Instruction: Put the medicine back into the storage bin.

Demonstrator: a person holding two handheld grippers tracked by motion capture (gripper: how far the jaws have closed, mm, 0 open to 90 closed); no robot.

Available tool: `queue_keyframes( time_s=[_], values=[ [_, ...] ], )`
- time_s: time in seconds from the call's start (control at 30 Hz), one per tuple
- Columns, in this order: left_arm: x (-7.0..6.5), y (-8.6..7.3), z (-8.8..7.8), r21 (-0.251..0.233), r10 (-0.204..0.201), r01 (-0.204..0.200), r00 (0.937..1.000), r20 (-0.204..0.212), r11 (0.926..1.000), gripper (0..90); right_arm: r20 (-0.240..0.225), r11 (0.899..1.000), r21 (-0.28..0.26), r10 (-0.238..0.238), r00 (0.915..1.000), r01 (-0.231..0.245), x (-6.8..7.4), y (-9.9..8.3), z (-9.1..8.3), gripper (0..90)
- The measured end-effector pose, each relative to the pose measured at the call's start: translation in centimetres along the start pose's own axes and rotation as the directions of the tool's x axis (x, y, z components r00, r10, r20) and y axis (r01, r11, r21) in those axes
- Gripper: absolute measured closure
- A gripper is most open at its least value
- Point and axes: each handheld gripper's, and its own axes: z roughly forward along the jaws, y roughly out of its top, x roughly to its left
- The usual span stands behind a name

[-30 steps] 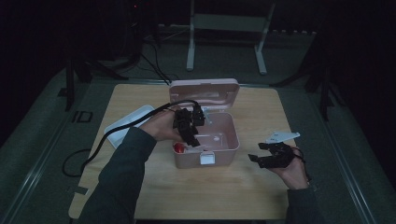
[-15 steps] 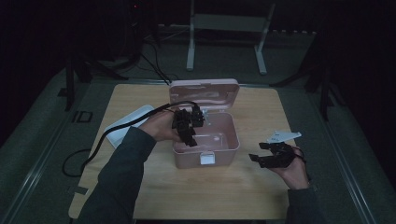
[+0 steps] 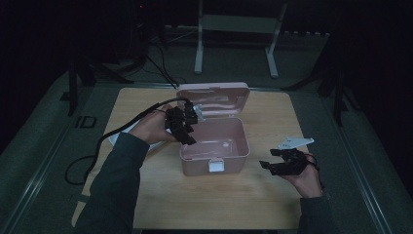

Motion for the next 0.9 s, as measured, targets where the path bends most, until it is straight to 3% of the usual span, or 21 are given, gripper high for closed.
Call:
queue_keyframes(
  time_s=[0.2,0.27,0.47,0.6,0.63,0.67,0.7,0.73,0.9],
  values=[
    [0.5,-1.5,-0.6,0.01,-0.026,0.026,0.999,-0.036,0.9996,53.2,0.0,1.0,0.002,-0.002,1.0,0.002,0.0,0.0,0.0,33.2],
    [0.8,-2.1,-1.0,-0.012,-0.045,0.045,0.9985,-0.033,0.9989,53.3,0.002,1.0,0.001,0.001,1.0,-0.001,0.0,0.0,0.0,33.2],
    [1.7,-4.1,-1.5,-0.032,-0.107,0.106,0.9928,-0.054,0.9939,53.3,0.002,1.0,0.003,0.001,1.0,-0.001,0.0,0.0,-0.1,33.2],
    [2.3,-5.0,-1.8,-0.022,-0.131,0.13,0.9878,-0.084,0.9913,52.6,0.004,1.0,0.003,0.002,1.0,-0.002,-0.1,0.0,0.0,33.2],
    [2.9,-5.6,-2.1,-0.039,-0.156,0.153,0.9842,-0.085,0.9875,52.7,0.003,1.0,0.003,0.001,1.0,-0.001,0.0,0.0,0.0,33.2],
    [2.9,-5.6,-2.1,-0.039,-0.156,0.153,0.9842,-0.085,0.9875,52.7,0.003,1.0,0.003,0.001,1.0,-0.001,0.0,0.0,0.0,33.2],
    [3.5,-6.3,-2.3,-0.048,-0.189,0.185,0.9772,-0.098,0.9816,52.7,0.004,1.0,0.003,0.001,1.0,-0.001,0.0,0.0,0.0,33.2],
    [3.5,-6.3,-2.3,-0.048,-0.189,0.185,0.9772,-0.098,0.9816,52.8,0.004,1.0,0.003,0.001,1.0,-0.001,0.0,0.0,0.0,33.2],
    [4.8,-8.1,-2.2,-0.042,-0.253,0.249,0.9594,-0.126,0.9675,52.7,0.003,1.0,0.003,0.001,1.0,-0.001,-0.1,0.0,0.0,33.1]
  ],
)
